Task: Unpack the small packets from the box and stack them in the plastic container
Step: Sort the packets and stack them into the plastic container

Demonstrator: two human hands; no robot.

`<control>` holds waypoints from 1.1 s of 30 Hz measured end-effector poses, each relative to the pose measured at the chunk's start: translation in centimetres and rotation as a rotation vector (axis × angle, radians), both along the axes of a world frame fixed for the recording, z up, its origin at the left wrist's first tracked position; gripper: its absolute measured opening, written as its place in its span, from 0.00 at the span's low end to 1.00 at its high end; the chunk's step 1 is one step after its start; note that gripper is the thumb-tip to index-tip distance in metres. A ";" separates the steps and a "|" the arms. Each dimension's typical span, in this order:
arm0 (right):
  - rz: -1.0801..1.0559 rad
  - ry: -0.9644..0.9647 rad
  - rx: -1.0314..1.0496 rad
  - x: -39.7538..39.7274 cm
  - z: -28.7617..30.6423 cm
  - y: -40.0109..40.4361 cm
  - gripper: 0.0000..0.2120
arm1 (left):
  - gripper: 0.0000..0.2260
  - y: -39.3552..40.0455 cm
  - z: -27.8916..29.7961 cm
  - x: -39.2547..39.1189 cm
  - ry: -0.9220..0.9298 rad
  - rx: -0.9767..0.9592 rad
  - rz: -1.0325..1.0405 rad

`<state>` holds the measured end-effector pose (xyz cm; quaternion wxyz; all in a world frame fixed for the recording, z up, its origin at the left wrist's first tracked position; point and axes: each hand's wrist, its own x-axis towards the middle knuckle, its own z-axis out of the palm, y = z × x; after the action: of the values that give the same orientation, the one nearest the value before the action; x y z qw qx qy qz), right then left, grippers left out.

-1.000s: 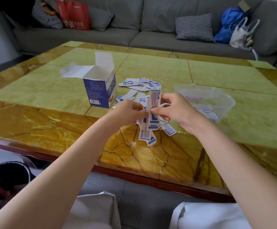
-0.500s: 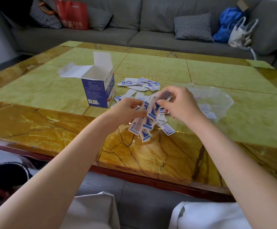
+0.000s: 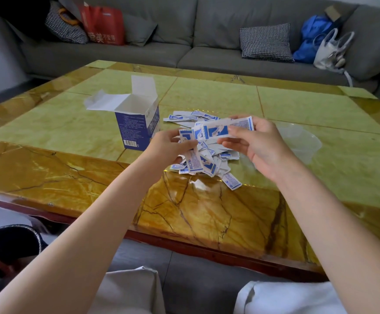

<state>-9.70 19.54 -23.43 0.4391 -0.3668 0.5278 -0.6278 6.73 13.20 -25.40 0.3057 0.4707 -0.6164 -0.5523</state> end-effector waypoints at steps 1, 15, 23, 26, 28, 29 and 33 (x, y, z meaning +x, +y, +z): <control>-0.001 0.063 0.024 0.0 -0.2 0.0 0.07 | 0.08 0.0 0.0 0.1 0.036 0.018 -0.014; 0.120 0.684 0.211 0.2 -1.2 0.0 0.08 | 0.06 -0.1 -0.2 0.3 -0.046 -0.020 0.035; -0.083 0.543 0.137 -0.2 -1.5 -0.7 0.07 | 0.06 0.0 -0.1 0.2 -0.145 0.001 0.023; -0.126 0.507 0.115 -0.1 -1.6 -1.0 0.04 | 0.03 -0.1 -0.1 0.3 -0.148 0.015 0.022; -0.131 0.478 0.117 0.1 -1.6 -1.1 0.03 | 0.02 -0.2 -0.2 0.5 -0.133 0.029 0.013; -0.113 0.462 0.120 0.3 -1.5 -1.1 0.03 | 0.02 -0.3 -0.2 0.5 -0.115 0.039 0.009; 0.051 0.471 0.136 1.1 -1.1 -0.8 0.02 | 0.04 -0.4 -0.2 0.8 -0.033 0.069 -0.002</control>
<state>-8.62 18.78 -24.54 0.3433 -0.4856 0.6473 -0.4769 7.57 12.81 -25.61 0.2784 0.4896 -0.6025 -0.5656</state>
